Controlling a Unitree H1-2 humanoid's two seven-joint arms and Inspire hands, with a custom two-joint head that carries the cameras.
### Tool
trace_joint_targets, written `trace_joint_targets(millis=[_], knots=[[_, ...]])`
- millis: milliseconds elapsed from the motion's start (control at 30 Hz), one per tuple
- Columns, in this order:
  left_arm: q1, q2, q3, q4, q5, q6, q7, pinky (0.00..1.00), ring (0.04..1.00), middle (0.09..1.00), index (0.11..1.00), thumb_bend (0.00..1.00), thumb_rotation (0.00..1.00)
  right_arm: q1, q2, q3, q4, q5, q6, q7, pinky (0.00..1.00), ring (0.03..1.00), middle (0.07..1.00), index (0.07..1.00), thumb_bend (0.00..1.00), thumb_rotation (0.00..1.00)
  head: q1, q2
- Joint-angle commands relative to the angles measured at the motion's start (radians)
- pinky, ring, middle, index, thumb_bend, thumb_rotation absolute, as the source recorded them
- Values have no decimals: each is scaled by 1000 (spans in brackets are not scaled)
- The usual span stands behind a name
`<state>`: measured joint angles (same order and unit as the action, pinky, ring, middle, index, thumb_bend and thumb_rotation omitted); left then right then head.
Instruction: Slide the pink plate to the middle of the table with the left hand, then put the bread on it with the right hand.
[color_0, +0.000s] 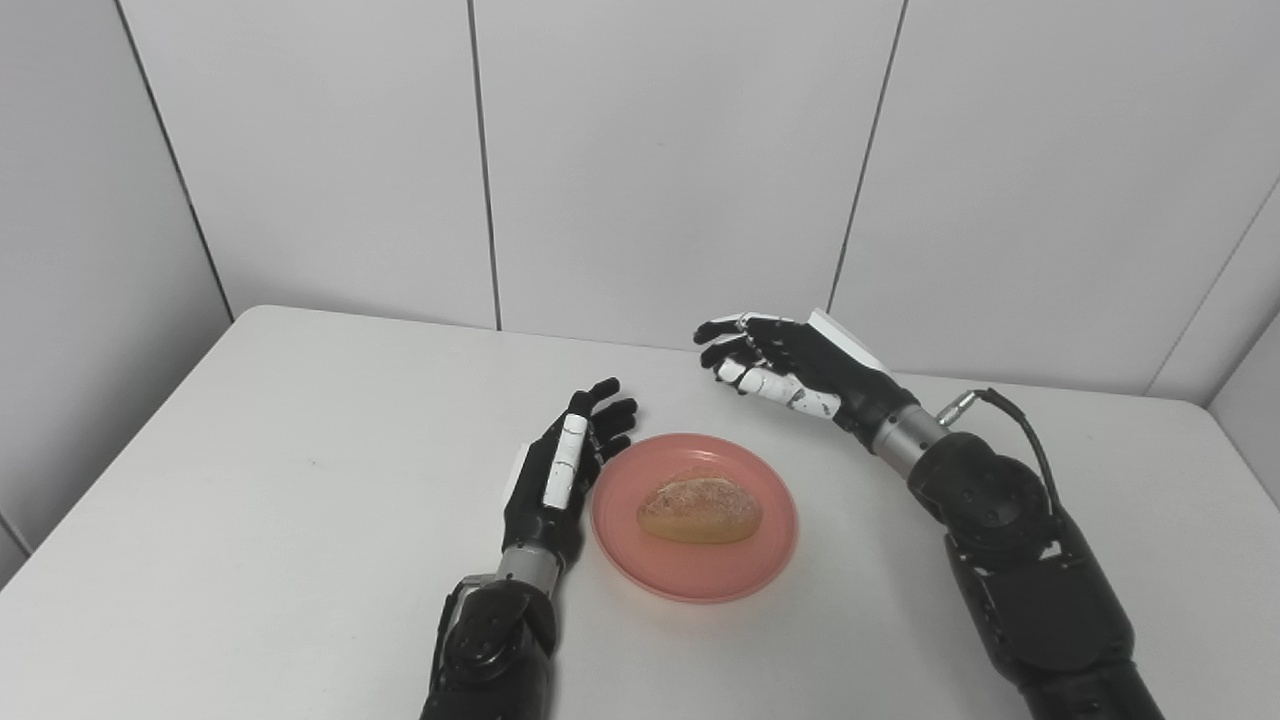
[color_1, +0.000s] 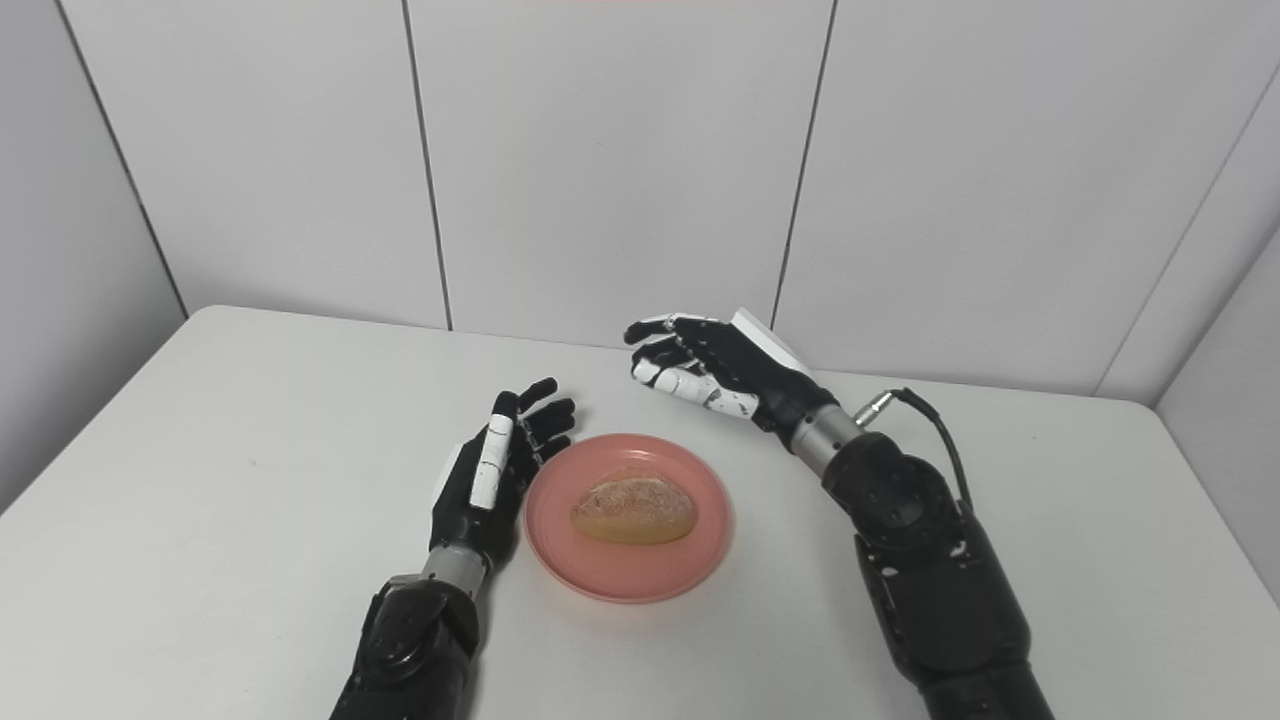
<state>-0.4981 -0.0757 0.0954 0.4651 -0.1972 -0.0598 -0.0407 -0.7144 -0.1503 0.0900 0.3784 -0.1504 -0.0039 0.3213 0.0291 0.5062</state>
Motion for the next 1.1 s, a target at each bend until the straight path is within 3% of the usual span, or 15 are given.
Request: trace_joint_targets(millis=[0, 67, 167, 367, 600, 800, 833, 900, 1067], knots=[[33, 2, 5, 13, 5, 41, 18, 822, 818, 794, 793, 810, 845, -2, 22, -51, -22, 56, -48, -67, 684, 751, 764, 772, 1000, 978, 1, 3], [37, -1, 6, 14, 17, -1, 29, 848, 846, 839, 806, 811, 845, 38, 69, -104, -21, 96, -52, -132, 751, 780, 786, 783, 1000, 995, -2, 6], [44, -1, 3, 14, 38, -59, 38, 973, 911, 916, 860, 856, 836, 75, 128, -158, -9, 140, -70, -211, 816, 812, 810, 809, 999, 1000, -8, 10], [54, 10, -5, -12, 53, -95, 38, 1000, 960, 965, 919, 863, 829, 119, 216, -221, 33, 195, -145, -330, 860, 844, 830, 837, 960, 1000, -55, 17], [60, 23, -12, -29, 71, -95, 45, 1000, 974, 974, 955, 813, 846, 200, 269, -204, 82, 163, -261, -418, 852, 857, 860, 874, 881, 1000, -89, 16], [69, 16, -27, -42, 116, -113, 81, 1000, 1000, 1000, 987, 791, 866, 228, 261, -173, 120, 134, -287, -445, 882, 885, 880, 901, 846, 1000, -91, 20], [70, 16, -29, -46, 119, -110, 82, 1000, 1000, 1000, 995, 787, 867, 231, 259, -167, 126, 124, -290, -451, 924, 906, 893, 909, 835, 1000, -93, 21], [71, 20, -32, -60, 110, -85, 68, 1000, 1000, 1000, 999, 799, 861, 238, 254, -155, 138, 88, -293, -481, 984, 944, 918, 924, 839, 1000, -95, 23], [73, 34, -47, -103, 111, -21, 52, 1000, 1000, 1000, 1000, 812, 866, 254, 260, -148, 175, 81, -329, -513, 1000, 996, 973, 982, 870, 1000, -105, 28]])
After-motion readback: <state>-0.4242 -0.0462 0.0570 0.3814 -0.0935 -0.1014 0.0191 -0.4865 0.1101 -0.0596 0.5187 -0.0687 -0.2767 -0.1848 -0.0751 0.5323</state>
